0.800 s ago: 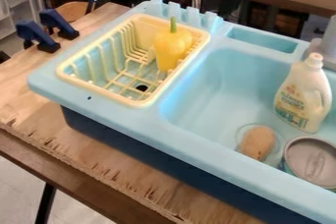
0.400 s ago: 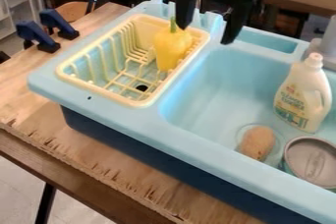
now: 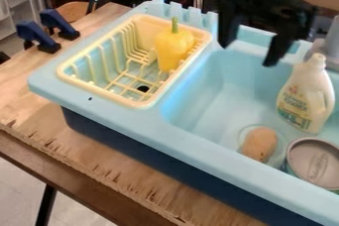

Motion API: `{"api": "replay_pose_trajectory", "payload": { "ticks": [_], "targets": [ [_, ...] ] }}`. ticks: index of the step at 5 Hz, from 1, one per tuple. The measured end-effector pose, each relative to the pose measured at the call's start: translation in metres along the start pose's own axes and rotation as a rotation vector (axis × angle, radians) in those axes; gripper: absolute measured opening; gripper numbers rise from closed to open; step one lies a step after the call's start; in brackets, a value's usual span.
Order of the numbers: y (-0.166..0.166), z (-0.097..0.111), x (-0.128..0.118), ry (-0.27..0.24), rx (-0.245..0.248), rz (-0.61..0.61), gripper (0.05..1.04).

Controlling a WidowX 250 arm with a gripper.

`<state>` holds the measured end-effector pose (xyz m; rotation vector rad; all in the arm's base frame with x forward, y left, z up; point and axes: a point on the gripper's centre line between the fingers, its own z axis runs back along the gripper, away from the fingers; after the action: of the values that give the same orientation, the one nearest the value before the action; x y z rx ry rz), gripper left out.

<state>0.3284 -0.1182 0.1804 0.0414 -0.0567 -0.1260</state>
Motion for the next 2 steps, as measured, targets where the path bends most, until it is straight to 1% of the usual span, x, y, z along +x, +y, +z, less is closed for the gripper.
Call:
{"api": "replay_pose_trajectory", "payload": {
  "ticks": [1, 2],
  "targets": [
    [-0.014, -0.005, -0.002, -0.002, -0.054, -0.097, 1.002],
    [-0.030, -0.018, -0.002, -0.019, -0.150, -0.193, 1.002]
  ]
}}
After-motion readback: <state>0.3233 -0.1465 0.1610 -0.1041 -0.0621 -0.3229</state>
